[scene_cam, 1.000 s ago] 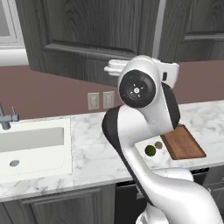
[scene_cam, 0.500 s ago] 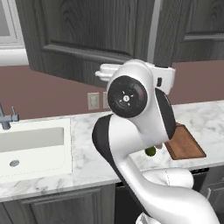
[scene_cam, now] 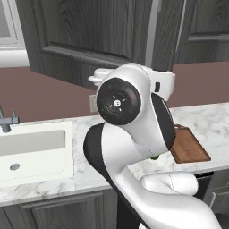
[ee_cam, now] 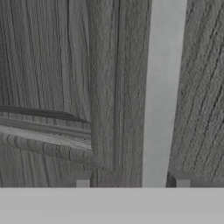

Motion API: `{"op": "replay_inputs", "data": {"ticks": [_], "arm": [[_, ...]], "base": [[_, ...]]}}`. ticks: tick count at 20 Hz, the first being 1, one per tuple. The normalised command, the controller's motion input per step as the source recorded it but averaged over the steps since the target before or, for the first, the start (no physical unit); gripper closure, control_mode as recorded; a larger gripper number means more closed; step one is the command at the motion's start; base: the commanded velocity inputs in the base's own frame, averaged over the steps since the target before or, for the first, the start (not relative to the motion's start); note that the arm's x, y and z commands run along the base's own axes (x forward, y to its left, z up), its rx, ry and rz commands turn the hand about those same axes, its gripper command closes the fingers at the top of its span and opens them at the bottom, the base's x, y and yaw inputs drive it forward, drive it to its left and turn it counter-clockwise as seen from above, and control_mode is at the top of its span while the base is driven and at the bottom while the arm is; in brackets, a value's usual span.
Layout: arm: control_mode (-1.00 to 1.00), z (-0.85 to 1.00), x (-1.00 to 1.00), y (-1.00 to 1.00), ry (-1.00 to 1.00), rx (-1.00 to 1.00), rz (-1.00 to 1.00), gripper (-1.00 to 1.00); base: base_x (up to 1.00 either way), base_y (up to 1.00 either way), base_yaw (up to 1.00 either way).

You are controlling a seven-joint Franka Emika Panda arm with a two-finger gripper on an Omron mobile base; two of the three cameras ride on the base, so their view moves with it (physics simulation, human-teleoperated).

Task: Open the cabinet. Place the bowl and condiment on the counter. Then place the lime and garlic on the cutting board.

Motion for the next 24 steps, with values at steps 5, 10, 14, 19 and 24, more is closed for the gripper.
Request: {"op": "replay_inputs", "data": {"ticks": [5, 10, 14, 19, 24], "arm": [[-1.0, -0.03, -0.43, -0.19, 0.0, 0.0, -0.02, -1.0], [-1.0, -0.1, -0.84, -0.23, 0.0, 0.01, -0.04, -1.0], [-1.0, -0.02, -0.85, -0.04, 0.0, 0.04, -0.03, -1.0], [-1.0, 0.0, -0.5, -0.09, 0.02, 0.05, 0.0, -1.0], [-1.0, 0.0, -0.04, -0.38, 0.08, 0.07, 0.0, -1.0]], "base": [[0.0, 0.0, 0.0], [0.0, 0.0, 0.0], [0.0, 0.0, 0.0], [0.0, 0.0, 0.0], [0.0, 0.0, 0.0]]}}
